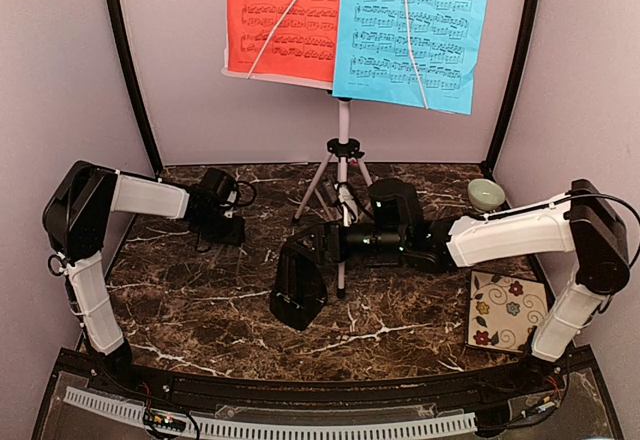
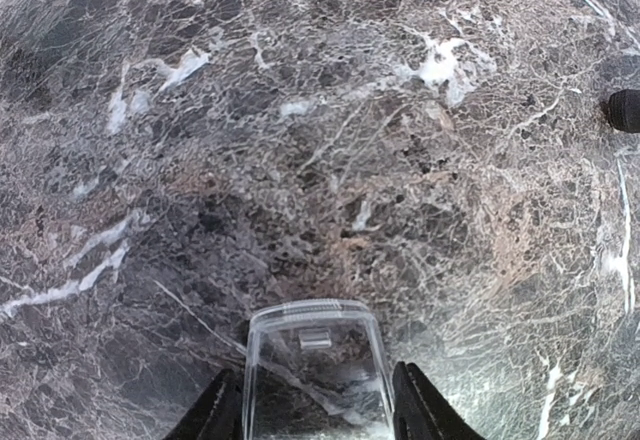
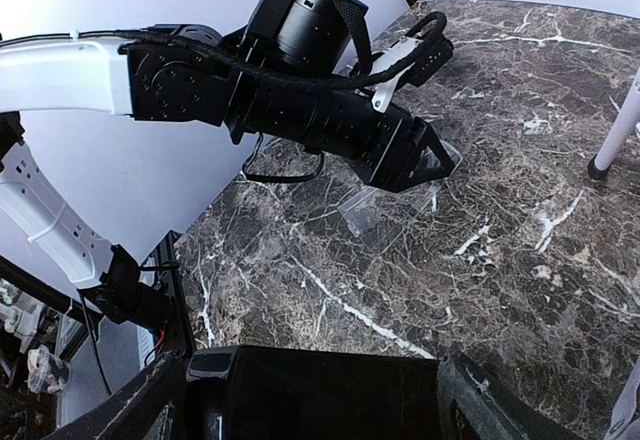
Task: Set up the instrument practice props
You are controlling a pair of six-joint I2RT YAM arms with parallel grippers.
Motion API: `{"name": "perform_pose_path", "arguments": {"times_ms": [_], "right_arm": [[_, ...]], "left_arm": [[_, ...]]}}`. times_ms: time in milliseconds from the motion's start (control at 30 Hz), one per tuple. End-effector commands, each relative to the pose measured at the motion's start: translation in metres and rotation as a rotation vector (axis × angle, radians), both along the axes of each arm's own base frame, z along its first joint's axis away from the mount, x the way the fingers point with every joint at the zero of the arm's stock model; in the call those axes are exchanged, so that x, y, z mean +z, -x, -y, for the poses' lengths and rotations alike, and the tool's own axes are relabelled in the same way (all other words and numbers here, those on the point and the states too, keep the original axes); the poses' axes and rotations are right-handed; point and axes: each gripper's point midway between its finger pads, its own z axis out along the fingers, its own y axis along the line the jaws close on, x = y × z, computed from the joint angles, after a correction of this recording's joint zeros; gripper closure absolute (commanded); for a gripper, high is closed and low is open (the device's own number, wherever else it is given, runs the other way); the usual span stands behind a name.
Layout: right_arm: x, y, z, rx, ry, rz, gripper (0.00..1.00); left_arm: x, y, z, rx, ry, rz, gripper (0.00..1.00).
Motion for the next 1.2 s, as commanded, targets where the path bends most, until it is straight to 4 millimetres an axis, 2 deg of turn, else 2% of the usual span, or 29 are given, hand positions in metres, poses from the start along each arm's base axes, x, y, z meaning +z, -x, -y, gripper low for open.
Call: {"name": "perform_pose_path", "arguments": {"times_ms": [0,100,200,333,367,433,567,700,867,1000,1067,1100,1167], "right_arm": [[-0.015,0.007,0.008,0.008,0.105,-0.003,0.12],[-0.003,0.009,0.005,0.017,0.091,0.015,0.11],[0.009,0.011,0.003,0.025,0.076,0.031,0.08],[0.017,0.015,0.005,0.03,0.072,0.042,0.0],[0.031,0.017,0.009,0.028,0.052,0.059,0.0],[0.037,0.021,0.013,0.024,0.046,0.07,0.0],[0.031,0.029,0.025,0.009,0.066,0.063,0.0],[0.005,0.041,0.038,-0.006,0.114,0.027,0.06],[-0.045,0.049,0.053,-0.041,0.196,-0.04,0.29],[-0.076,0.044,0.057,-0.078,0.259,-0.066,0.49],[-0.084,0.04,0.053,-0.085,0.283,-0.064,0.56],[-0.082,0.037,0.049,-0.087,0.279,-0.055,0.6],[-0.093,0.031,0.044,-0.091,0.31,-0.054,0.66]], "left_arm": [[0.006,0.014,-0.006,-0.013,-0.006,-0.032,0.46],[0.028,0.012,-0.005,-0.018,0.008,0.012,0.35],[0.05,0.01,-0.008,-0.011,0.007,0.055,0.16],[0.083,0.013,-0.006,-0.017,0.047,0.122,0.11],[0.09,0.016,-0.007,-0.019,0.059,0.134,0.1],[0.104,0.023,-0.001,-0.046,0.116,0.17,0.1],[0.119,0.051,0.014,-0.125,0.272,0.23,0.12],[0.111,0.087,0.028,-0.184,0.401,0.235,0.24],[0.083,0.129,0.051,-0.266,0.432,0.188,0.37],[0.062,0.144,0.065,-0.283,0.458,0.145,0.48],[0.055,0.148,0.069,-0.288,0.464,0.136,0.52],[0.052,0.149,0.07,-0.29,0.465,0.135,0.54],[0.049,0.154,0.076,-0.309,0.47,0.133,0.56]]}}
